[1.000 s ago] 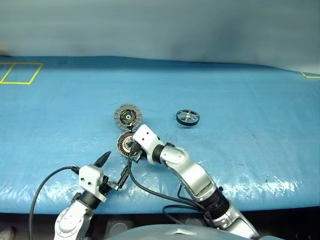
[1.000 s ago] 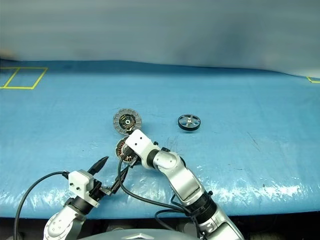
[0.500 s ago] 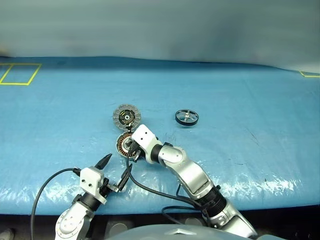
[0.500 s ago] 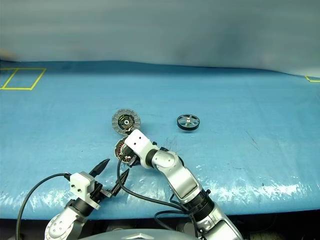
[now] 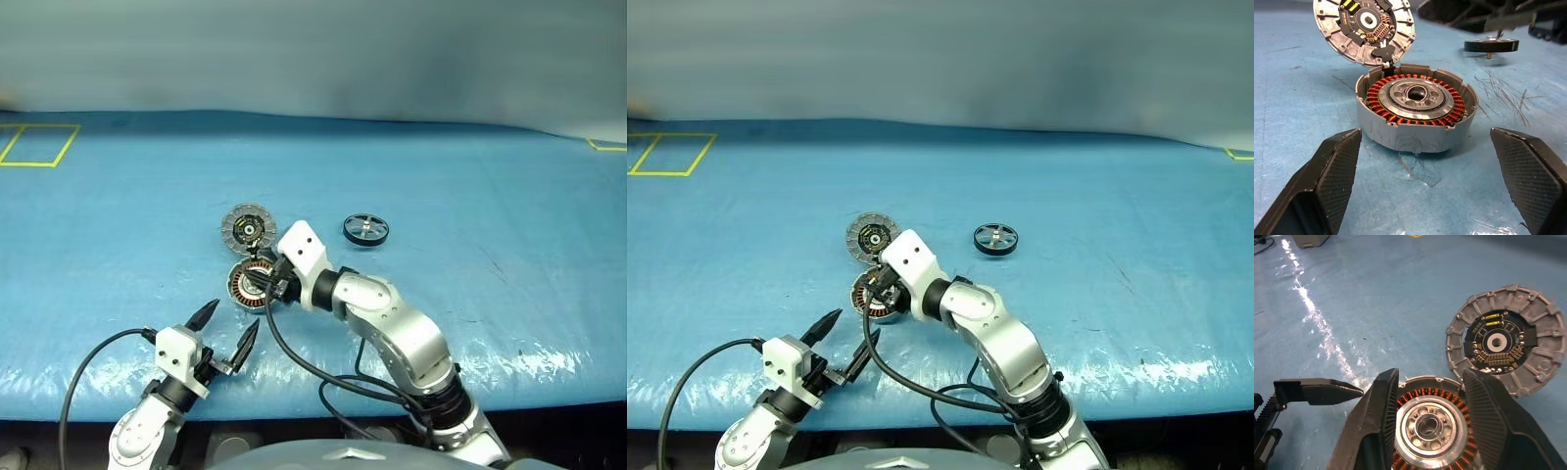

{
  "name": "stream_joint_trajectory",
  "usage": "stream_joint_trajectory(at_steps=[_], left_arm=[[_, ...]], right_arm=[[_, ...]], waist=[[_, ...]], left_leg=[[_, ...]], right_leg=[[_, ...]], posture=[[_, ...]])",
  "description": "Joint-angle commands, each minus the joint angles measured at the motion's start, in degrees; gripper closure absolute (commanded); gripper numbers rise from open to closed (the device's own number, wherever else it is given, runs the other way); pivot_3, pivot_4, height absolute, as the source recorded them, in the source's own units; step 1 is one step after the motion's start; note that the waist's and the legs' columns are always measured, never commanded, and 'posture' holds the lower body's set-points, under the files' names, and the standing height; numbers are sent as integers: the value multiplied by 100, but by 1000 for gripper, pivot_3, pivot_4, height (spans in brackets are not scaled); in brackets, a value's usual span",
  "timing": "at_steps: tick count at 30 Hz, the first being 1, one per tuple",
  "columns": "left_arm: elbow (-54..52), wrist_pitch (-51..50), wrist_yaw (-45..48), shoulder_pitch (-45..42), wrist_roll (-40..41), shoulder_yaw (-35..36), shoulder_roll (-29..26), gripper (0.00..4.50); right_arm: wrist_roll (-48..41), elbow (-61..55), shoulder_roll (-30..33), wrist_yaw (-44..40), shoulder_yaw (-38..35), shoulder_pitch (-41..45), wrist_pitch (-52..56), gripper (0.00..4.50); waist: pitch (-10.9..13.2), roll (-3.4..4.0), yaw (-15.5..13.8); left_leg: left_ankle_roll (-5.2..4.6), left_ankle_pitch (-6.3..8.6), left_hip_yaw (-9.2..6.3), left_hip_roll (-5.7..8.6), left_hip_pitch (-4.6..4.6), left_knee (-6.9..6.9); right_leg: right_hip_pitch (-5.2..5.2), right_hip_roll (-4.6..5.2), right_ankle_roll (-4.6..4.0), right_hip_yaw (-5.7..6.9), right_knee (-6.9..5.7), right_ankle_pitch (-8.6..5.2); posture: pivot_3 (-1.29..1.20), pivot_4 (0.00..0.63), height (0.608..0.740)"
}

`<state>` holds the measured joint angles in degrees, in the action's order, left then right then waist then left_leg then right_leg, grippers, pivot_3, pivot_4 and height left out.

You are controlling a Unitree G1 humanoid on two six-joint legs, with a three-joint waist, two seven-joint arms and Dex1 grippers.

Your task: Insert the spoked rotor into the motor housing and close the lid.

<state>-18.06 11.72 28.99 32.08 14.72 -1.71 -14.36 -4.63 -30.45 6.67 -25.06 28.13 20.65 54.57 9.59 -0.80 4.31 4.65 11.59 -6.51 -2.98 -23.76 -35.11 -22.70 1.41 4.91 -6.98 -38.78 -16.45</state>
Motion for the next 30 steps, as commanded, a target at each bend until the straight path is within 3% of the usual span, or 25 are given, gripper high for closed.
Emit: stream_joint_trajectory(at_steps=[1, 4, 12, 30], left_arm=[[11, 125, 95, -73, 37, -59, -7, 0], [44, 92, 90, -168, -6, -83, 9, 0], [22, -20, 68, -281, -96, -135, -14, 0], [-242, -412, -78, -273, -94, -219, -13, 0]], right_arm=[[272, -416, 162, 231, 476, 369, 523, 3527], [292, -292, 67, 384, 786, 515, 750, 4475], [558, 442, 116, 538, 1465, 769, 532, 4475], [691, 1191, -3, 639, 1199, 623, 171, 4475]], waist=[[-1, -2, 0], [-2, -2, 6], [-2, -2, 11], [-2, -2, 17]], left_leg=[[0, 0, -1, 0, 2, 1], [0, 0, -1, -1, 0, 6], [-1, 0, -1, -1, -5, 4], [-1, 0, -1, -1, -3, 3]], right_leg=[[-4, 0, 0, 1, 0, 0], [1, -2, -2, 2, -3, -1], [3, -1, 0, 2, -2, 1], [4, -1, 1, 2, -2, 1]], posture=[[0, 150, 740], [0, 150, 740], [0, 150, 740], [0, 150, 740]])
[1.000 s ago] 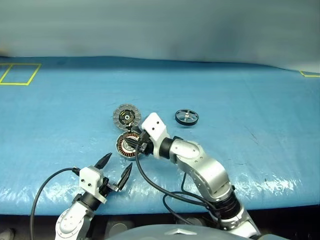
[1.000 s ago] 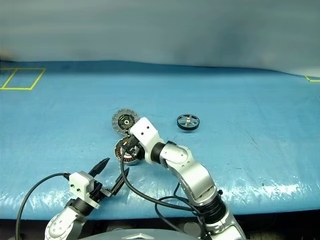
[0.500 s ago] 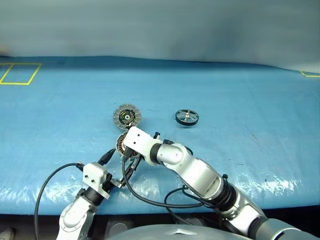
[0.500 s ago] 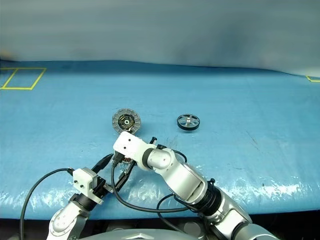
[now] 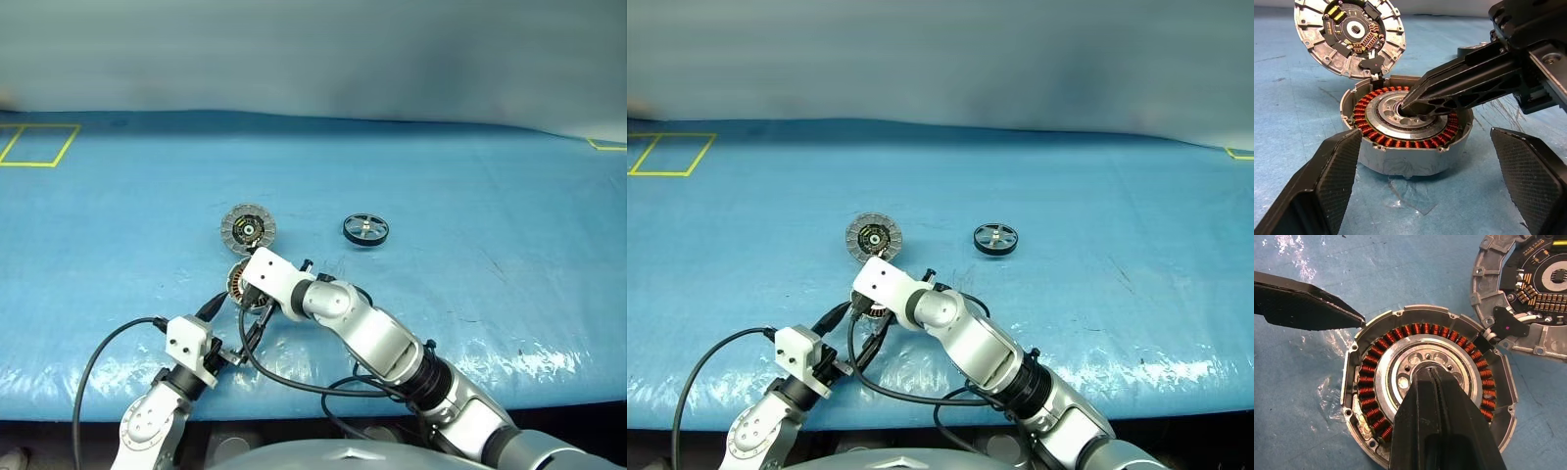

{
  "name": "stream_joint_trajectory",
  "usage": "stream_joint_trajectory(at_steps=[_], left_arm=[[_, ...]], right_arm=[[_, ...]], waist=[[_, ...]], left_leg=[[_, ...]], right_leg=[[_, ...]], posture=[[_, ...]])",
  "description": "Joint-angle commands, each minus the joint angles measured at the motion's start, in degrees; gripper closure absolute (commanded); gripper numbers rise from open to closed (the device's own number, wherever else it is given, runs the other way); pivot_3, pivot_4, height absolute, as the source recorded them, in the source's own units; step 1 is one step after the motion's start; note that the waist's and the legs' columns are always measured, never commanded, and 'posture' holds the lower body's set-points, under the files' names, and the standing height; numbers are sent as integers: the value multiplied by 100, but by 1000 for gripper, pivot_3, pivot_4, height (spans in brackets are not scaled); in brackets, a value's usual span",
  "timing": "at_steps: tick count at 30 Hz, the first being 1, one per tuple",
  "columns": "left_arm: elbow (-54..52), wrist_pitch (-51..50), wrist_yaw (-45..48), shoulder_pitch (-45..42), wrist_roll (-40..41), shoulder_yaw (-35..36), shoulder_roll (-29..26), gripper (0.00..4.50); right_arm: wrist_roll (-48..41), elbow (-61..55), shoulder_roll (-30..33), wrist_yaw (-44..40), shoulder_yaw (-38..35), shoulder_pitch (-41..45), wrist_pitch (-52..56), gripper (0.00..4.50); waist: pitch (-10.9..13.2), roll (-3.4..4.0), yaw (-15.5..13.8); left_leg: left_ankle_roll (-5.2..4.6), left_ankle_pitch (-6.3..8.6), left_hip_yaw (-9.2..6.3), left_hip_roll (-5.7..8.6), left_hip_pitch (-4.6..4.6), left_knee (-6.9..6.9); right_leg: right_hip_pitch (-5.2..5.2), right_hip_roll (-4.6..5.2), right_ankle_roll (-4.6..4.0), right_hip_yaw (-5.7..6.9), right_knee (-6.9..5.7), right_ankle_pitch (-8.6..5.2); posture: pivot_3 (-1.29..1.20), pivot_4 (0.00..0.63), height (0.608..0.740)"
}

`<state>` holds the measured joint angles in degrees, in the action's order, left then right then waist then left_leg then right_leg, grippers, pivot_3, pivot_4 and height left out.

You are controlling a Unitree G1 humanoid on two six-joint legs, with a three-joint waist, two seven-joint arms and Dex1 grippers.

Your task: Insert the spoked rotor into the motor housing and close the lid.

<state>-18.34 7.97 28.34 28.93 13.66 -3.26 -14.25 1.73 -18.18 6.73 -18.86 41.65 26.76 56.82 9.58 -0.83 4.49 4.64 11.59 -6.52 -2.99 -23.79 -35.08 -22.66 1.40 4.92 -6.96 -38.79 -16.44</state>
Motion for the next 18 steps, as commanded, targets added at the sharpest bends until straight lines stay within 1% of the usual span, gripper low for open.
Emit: stream_joint_trajectory(at_steps=[1, 8, 18], left_arm=[[-212, -44, -11, 44, 12, -73, -21, 0], [-157, -8, -12, 54, 8, -123, -7, 0], [73, 102, 36, -3, 15, -119, 6, 0]], right_arm=[[50, -39, 4, 11, -176, 12, -40, 4475], [71, 1, 40, 10, -198, -14, 7, 4475], [69, 47, -107, 165, -347, -77, 323, 4475]], waist=[[0, 0, -3], [0, 0, -17], [0, 0, -32]], left_leg=[[0, 0, 0, 0, 0, 0], [0, 0, 0, 0, 1, -1], [0, 0, 0, 0, 4, -2]], right_leg=[[0, 0, 0, 0, 0, 0], [0, 0, 0, 0, 0, 0], [-3, 1, 0, 0, 0, 0]], posture=[[0, 150, 740], [0, 150, 740], [0, 150, 740]])
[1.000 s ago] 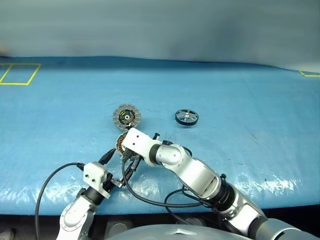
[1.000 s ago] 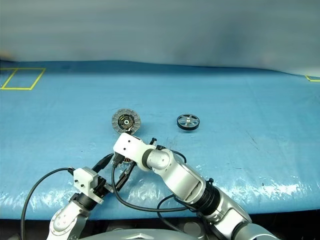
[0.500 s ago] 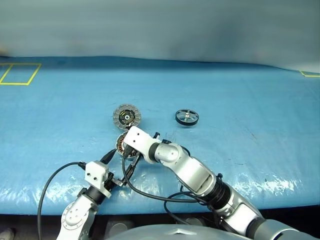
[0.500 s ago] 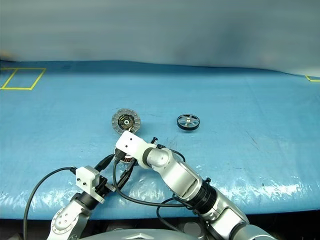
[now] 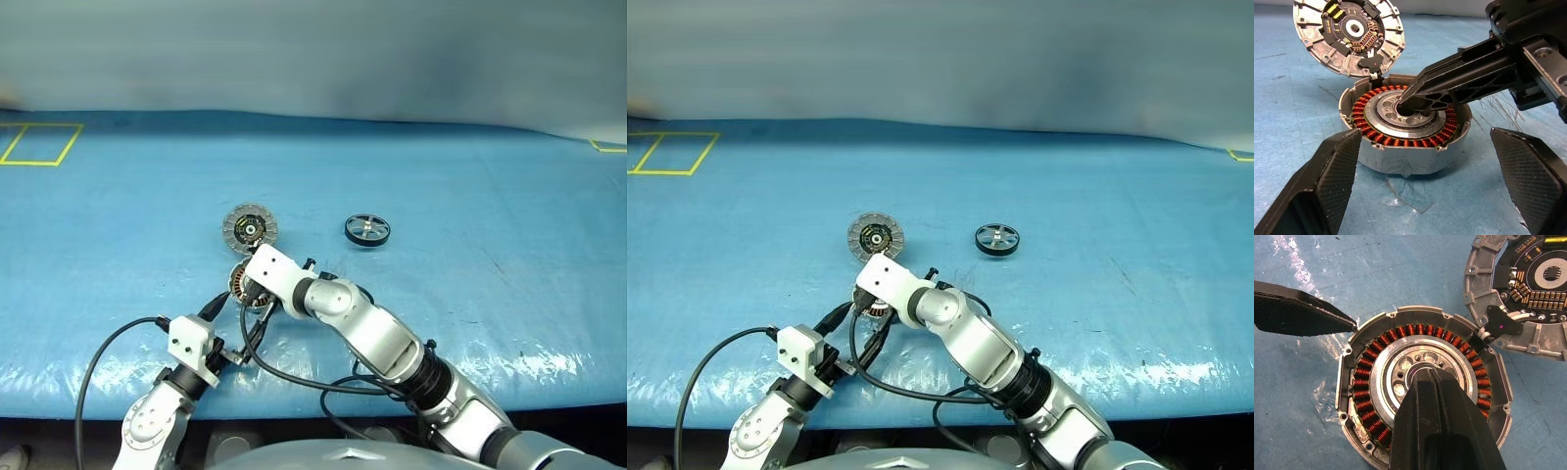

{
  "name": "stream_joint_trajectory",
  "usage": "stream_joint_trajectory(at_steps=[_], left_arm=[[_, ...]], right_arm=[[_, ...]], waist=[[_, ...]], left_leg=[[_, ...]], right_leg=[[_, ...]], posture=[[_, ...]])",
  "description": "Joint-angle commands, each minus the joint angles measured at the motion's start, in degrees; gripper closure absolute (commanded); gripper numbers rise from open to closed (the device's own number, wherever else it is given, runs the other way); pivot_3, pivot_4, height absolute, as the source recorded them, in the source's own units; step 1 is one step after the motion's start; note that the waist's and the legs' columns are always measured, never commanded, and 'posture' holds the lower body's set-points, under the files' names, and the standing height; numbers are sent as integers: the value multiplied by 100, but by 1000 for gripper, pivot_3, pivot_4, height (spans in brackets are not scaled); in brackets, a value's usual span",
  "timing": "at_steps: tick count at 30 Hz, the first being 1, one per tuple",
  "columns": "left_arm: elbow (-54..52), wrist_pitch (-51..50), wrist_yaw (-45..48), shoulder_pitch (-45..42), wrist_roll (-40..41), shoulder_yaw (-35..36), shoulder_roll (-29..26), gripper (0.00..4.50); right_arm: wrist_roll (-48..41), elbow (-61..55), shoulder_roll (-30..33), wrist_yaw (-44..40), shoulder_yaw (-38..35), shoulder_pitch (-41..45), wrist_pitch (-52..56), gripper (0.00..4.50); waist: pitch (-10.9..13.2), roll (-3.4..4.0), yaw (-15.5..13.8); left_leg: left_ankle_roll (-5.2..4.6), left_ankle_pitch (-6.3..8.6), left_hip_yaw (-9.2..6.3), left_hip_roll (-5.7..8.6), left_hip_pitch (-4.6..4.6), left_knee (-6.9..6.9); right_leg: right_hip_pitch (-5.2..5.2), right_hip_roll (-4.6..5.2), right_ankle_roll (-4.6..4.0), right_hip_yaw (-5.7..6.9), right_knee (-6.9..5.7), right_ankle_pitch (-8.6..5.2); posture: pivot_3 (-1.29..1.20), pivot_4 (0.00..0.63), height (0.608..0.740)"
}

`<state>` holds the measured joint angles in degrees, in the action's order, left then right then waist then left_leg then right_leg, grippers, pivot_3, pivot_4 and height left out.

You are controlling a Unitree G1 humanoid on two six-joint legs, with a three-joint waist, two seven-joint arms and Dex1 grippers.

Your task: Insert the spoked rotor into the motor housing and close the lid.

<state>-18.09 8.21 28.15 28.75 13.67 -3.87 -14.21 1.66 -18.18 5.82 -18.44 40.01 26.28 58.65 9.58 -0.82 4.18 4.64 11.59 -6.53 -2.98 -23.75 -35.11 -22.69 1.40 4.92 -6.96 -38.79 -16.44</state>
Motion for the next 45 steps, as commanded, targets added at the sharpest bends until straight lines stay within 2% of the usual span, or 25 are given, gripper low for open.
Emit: stream_joint_trajectory(at_steps=[1, 10, 16, 24, 28, 31, 34, 37, 41, 45], left_arm=[[61, 77, 44, 9, -2, -56, 1, 0], [129, 148, 30, 8, -12, -42, 9, 0], [148, 169, 49, 5, 4, -34, -1, 0], [125, 150, 93, 27, 15, 1, -34, 0], [121, 146, 135, 21, 23, 6, -66, 0], [98, 140, 144, 26, 26, 4, -92, 0], [82, 123, 153, 39, 36, 10, -103, 0], [75, 95, 186, 54, 59, 11, -118, 0], [96, 78, 238, 36, 83, 8, -123, 0], [106, 74, 244, 21, 91, -6, -134, 0]], right_arm=[[68, 57, -30, 124, -206, -27, 153, 4475], [-228, -227, -228, -42, -632, -37, 219, 4475], [-279, -79, -114, -111, -540, -26, 373, 4475], [-477, -507, -224, -180, -740, -39, 72, 4475], [-627, -929, 19, -329, -1059, 48, 39, 4475], [-651, -1096, 519, -384, -1757, 151, 244, 4475], [-678, -921, 875, -267, -2556, 271, 485, 3887], [-684, -544, 1112, -115, -3299, 468, 695, 2939], [-703, -39, 1546, -231, -3535, 693, 699, 1675], [-898, 450, 1909, -598, -3514, 856, 748, 1675]], waist=[[0, 0, -5], [0, 0, -9], [1, 1, 22], [2, 2, 33], [3, 3, 31], [5, 3, 0], [6, 2, -17], [7, 4, 4], [13, 11, 7], [15, 14, 16]], left_leg=[[0, 0, 0, 0, 2, 0], [0, 0, 0, 0, -4, 0], [0, 0, 0, -1, -6, 13], [0, 0, 1, -1, -6, 8], [0, 0, 0, -1, -9, 9], [0, 0, 0, 0, -11, 7], [0, 0, 1, 2, -10, 0], [0, 0, 1, 0, -8, 6], [-3, 2, 3, 3, -14, 10], [-8, 5, 2, 2, -13, 15]], right_leg=[[-2, 0, 0, 0, 0, 0], [-2, 0, 0, 0, 0, 0], [-2, -1, 0, 0, 0, 0], [-3, -1, -2, 0, 0, -2], [-6, -1, -2, 0, 1, -2], [-5, 0, -2, 0, 2, -1], [-2, 1, -1, 0, 4, -1], [-3, -1, -2, -1, 3, -1], [-5, 1, -2, -3, 4, 0], [-5, 0, 2, -1, 4, 2]], posture=[[0, 150, 740], [0, 150, 740], [0, 150, 740], [0, 150, 740], [0, 150, 740], [0, 150, 740], [0, 150, 740], [0, 150, 740], [0, 150, 740], [0, 150, 740]])
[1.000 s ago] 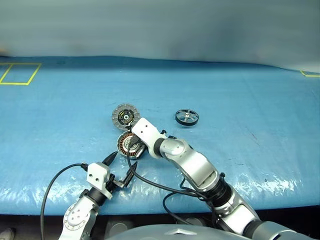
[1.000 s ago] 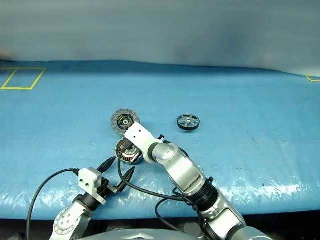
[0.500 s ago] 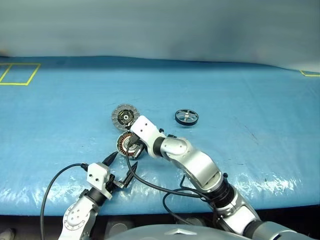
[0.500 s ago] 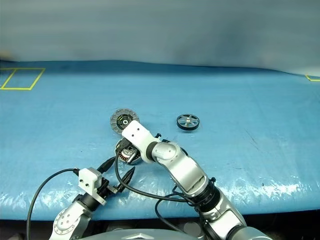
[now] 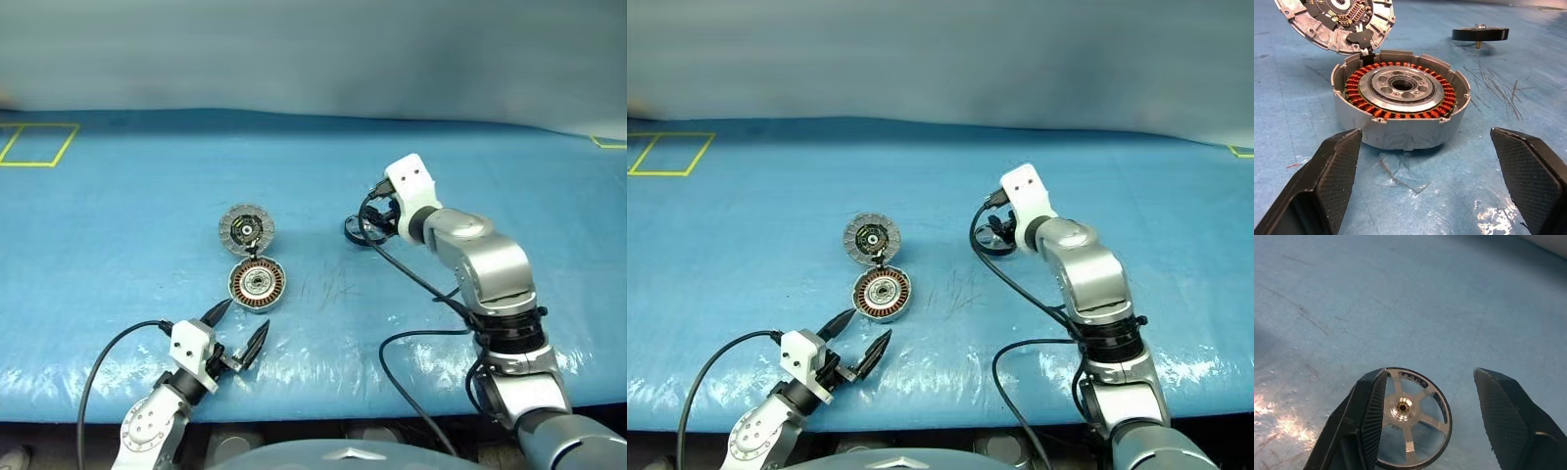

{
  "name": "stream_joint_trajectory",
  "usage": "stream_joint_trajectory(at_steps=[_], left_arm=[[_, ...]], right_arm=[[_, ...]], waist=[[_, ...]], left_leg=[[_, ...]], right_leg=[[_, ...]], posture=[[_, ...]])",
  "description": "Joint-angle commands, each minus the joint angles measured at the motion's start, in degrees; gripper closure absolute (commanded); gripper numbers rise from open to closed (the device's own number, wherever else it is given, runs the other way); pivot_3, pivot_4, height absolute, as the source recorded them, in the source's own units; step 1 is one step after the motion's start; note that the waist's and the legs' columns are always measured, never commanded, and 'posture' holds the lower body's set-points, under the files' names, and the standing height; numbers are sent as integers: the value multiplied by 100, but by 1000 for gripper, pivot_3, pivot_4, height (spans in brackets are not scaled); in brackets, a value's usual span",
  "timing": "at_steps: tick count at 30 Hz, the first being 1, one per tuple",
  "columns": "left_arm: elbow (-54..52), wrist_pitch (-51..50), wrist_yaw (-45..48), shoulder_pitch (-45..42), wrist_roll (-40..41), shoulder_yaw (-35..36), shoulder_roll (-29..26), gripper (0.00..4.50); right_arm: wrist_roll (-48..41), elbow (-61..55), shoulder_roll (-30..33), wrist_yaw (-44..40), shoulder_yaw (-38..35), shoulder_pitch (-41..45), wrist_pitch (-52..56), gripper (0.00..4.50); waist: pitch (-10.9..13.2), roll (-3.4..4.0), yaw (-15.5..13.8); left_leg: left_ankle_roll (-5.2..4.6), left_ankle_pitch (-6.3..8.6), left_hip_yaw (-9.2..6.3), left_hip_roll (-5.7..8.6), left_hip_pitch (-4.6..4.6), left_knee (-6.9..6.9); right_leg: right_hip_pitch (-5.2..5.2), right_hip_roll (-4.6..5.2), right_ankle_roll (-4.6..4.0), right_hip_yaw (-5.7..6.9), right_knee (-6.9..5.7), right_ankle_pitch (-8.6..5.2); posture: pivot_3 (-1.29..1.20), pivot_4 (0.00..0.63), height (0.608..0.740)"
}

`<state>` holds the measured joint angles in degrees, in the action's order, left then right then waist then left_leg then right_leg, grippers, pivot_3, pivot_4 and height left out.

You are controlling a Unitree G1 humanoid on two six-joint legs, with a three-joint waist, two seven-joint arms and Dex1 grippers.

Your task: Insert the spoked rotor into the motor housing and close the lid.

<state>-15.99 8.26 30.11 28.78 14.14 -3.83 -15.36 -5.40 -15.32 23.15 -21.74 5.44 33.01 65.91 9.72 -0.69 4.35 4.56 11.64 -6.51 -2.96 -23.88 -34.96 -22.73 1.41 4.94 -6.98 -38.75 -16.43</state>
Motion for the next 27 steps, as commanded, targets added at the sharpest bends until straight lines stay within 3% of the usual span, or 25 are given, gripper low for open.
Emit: stream_joint_trajectory(at_steps=[1, 8, 27], left_arm=[[-102, 70, 50, 18, 46, -11, -20, 0], [-153, 52, 13, 93, 40, -8, -16, 0], [-223, 128, -151, 160, 12, -9, 95, 0]], right_arm=[[-222, 230, 215, -309, -61, 204, 18, 1675], [-547, 705, 451, -800, 20, 355, 30, 1675], [-257, 1607, 291, -572, 680, 716, -54, 1675]], waist=[[2, 1, -3], [8, 6, 2], [10, 10, 2]], left_leg=[[0, 0, 0, 0, 0, 0], [0, 0, 1, 1, 0, -6], [0, 0, 1, 1, -1, -7]], right_leg=[[0, 0, 0, -1, 0, 0], [2, 0, 0, -1, 0, -1], [2, 0, 3, -1, 0, 1]], posture=[[0, 150, 740], [0, 150, 740], [0, 150, 740]])
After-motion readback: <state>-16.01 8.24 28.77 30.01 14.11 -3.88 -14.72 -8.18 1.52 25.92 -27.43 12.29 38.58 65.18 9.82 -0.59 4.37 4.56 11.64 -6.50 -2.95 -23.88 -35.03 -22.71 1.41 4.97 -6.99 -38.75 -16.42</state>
